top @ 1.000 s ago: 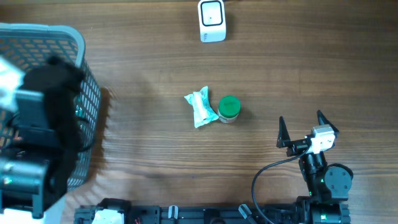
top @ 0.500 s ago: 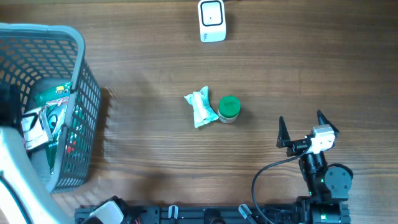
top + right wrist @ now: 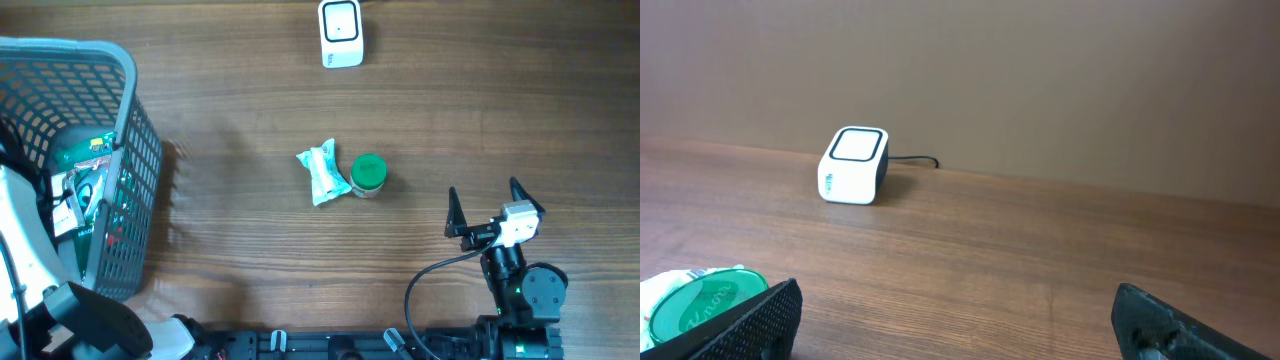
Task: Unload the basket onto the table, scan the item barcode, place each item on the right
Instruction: 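Reach the left gripper into the basket and grasp the orange packet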
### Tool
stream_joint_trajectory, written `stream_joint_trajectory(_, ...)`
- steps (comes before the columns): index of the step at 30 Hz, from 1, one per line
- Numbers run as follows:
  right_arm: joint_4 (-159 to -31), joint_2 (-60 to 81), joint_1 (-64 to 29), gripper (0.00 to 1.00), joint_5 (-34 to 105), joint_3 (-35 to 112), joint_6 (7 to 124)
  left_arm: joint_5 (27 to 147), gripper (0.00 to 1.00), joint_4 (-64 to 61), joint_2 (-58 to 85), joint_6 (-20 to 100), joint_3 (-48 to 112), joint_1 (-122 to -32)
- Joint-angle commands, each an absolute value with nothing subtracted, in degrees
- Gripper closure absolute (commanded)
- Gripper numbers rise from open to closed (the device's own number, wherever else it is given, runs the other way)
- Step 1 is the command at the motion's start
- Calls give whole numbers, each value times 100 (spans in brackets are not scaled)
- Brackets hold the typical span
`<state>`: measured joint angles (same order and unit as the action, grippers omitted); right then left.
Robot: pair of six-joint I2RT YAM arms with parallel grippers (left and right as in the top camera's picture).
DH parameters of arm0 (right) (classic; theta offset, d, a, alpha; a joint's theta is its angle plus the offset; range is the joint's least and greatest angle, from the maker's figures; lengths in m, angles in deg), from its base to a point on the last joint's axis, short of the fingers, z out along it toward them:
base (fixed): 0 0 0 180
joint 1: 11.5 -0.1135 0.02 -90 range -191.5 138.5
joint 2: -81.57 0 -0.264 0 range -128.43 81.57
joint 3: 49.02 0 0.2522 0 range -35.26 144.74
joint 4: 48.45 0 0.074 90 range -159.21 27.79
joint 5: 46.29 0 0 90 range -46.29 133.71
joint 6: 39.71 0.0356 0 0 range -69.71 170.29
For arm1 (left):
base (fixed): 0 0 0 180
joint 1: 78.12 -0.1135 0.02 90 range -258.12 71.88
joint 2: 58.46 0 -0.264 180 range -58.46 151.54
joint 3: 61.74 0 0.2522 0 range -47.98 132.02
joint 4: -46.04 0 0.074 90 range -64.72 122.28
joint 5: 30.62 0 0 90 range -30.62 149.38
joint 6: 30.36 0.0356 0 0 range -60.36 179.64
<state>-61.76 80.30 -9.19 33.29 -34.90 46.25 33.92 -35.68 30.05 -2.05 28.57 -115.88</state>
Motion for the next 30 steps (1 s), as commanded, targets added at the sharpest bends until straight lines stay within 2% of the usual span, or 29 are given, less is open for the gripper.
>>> stream_joint_trajectory(1, -6148, 8056, -928, 0, 3360, -3496, 4584, 2697, 0, -3280, 3022, -386, 2271, -11821)
stream_joint_trajectory(7, -6148, 8056, -928, 0, 3360, -3496, 4584, 2737, 0, -2379, 3022, -384, 1522, -12278)
stream_joint_trajectory(12, -6148, 8056, -928, 0, 3360, -3496, 4584, 2737, 0, -2174, 3055, -382, 1489, -12554)
stream_joint_trajectory(19, -6148, 8056, -928, 0, 3360, -3496, 4582, 2732, 0, -1767, 3125, -360, 1484, -12613)
stream_joint_trajectory(29, -6148, 8056, -928, 0, 3360, -3496, 4584, 2734, 0, -994, 3971, -360, 1484, -12613)
stream_joint_trajectory(30, -6148, 8056, -928, 0, 3360, -3496, 4582, 2737, 7, -932, 4030, -362, 1484, -12613)
